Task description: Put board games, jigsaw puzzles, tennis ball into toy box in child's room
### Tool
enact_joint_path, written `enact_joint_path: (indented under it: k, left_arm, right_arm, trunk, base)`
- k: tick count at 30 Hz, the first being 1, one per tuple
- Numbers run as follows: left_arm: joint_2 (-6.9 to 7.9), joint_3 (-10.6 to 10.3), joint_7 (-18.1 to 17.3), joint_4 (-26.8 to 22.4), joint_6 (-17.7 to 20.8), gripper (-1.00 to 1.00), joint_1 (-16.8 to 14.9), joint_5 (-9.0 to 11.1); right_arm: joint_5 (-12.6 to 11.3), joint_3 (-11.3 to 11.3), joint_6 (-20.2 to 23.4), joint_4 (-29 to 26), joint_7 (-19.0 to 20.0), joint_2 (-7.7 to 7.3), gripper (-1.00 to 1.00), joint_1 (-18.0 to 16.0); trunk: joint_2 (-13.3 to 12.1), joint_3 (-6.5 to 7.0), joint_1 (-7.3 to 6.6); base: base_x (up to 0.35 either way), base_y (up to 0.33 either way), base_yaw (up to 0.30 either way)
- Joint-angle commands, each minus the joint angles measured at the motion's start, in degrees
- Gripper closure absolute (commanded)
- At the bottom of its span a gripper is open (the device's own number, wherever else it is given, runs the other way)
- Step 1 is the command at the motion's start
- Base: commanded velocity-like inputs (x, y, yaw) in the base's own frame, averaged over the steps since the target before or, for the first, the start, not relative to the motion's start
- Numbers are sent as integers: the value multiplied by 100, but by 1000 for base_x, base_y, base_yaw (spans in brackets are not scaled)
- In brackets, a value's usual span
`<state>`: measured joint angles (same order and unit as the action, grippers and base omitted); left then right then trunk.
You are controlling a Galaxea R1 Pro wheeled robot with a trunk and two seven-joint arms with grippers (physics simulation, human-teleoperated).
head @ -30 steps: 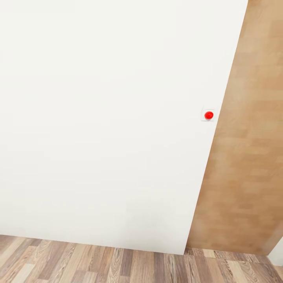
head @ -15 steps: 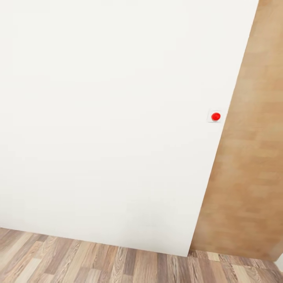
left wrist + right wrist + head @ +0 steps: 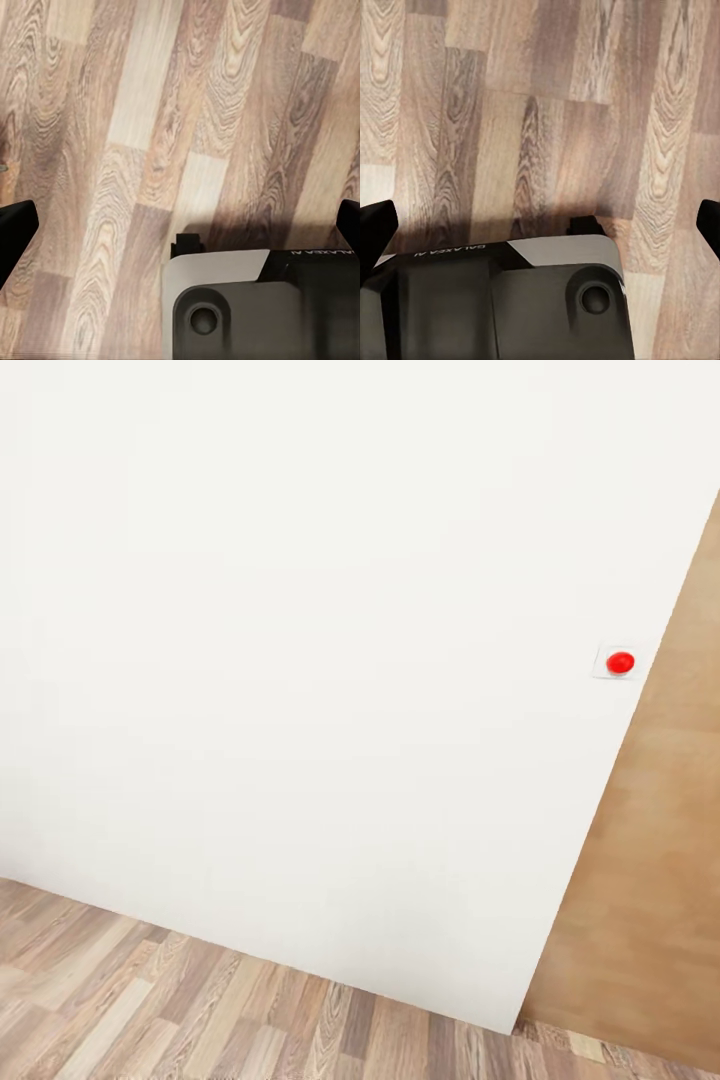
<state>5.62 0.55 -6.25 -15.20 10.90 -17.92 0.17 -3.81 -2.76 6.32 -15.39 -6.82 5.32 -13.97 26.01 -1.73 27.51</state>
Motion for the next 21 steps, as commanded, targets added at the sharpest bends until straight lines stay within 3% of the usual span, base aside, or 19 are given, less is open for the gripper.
enact_joint_path:
  k: [1,8,16,21]
  left_arm:
    - [1,7,-20,-10,36,-100,-3,0]
    - [0,7,-17,-10,36,-100,-3,0]
    - [0,7,-17,-10,-60,-100,-1,0]
    - [0,7,-11,-4,-244,-100,-1,0]
  right_arm:
    - [-41,-23,27,-17,-12,4,-100,0]
    - [-33,-17,27,-18,-11,7,-100,0]
    - [-32,-14,22,-19,-10,12,-100,0]
    - [-32,-14,25,-17,-8,12,-100,0]
  trunk:
    - [12,-13,3]
    - [12,-13,3]
    - [-309,131,-173]
    - [-309,131,-173]
  base:
    - [0,0,292]
    - [0,0,292]
    - [0,0,293]
    - [0,0,293]
